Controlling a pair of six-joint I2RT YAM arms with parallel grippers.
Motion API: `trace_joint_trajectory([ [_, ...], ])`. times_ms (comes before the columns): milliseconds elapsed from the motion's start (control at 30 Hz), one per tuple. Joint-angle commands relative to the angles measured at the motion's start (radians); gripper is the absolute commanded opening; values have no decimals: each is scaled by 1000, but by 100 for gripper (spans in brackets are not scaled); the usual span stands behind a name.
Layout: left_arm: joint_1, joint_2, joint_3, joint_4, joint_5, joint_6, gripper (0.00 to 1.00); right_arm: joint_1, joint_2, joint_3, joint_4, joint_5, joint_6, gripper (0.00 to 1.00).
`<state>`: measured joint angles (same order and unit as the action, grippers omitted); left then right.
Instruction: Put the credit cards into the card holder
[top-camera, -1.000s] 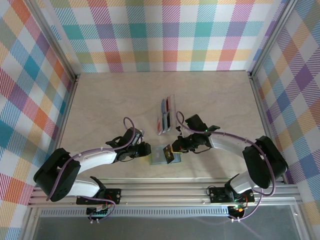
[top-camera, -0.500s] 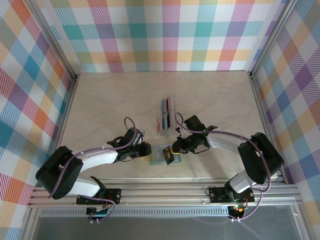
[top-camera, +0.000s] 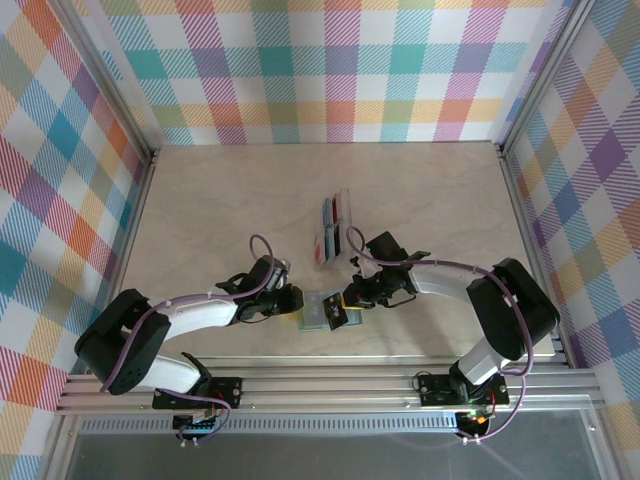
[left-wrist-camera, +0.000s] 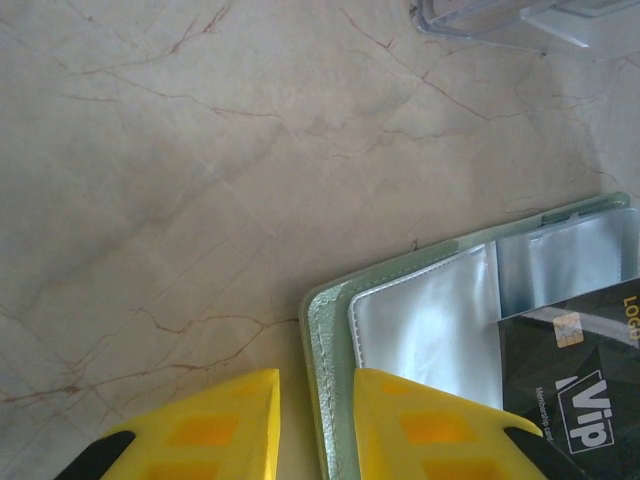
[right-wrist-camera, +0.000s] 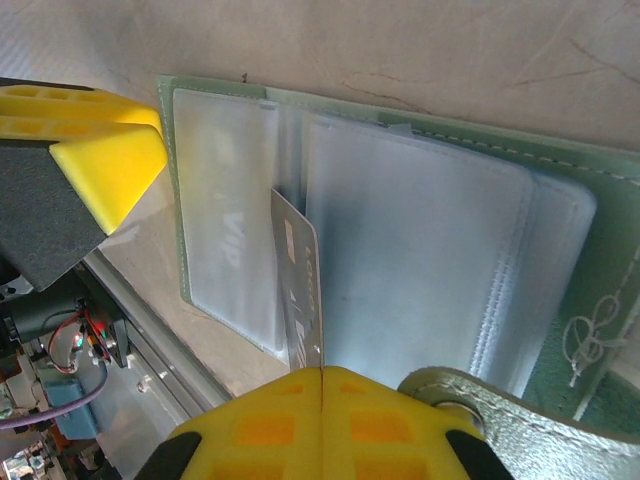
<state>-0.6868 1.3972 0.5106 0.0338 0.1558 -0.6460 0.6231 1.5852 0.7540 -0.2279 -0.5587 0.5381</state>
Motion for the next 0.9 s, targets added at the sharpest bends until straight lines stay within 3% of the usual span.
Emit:
trace_joint_trajectory([
  [0, -13, 13, -21, 28, 6, 3, 25, 4, 7, 28, 14, -15, -10, 0],
  [867, -33, 32, -30, 45, 5, 2, 23, 37, 44, 15, 140, 53, 86, 0],
])
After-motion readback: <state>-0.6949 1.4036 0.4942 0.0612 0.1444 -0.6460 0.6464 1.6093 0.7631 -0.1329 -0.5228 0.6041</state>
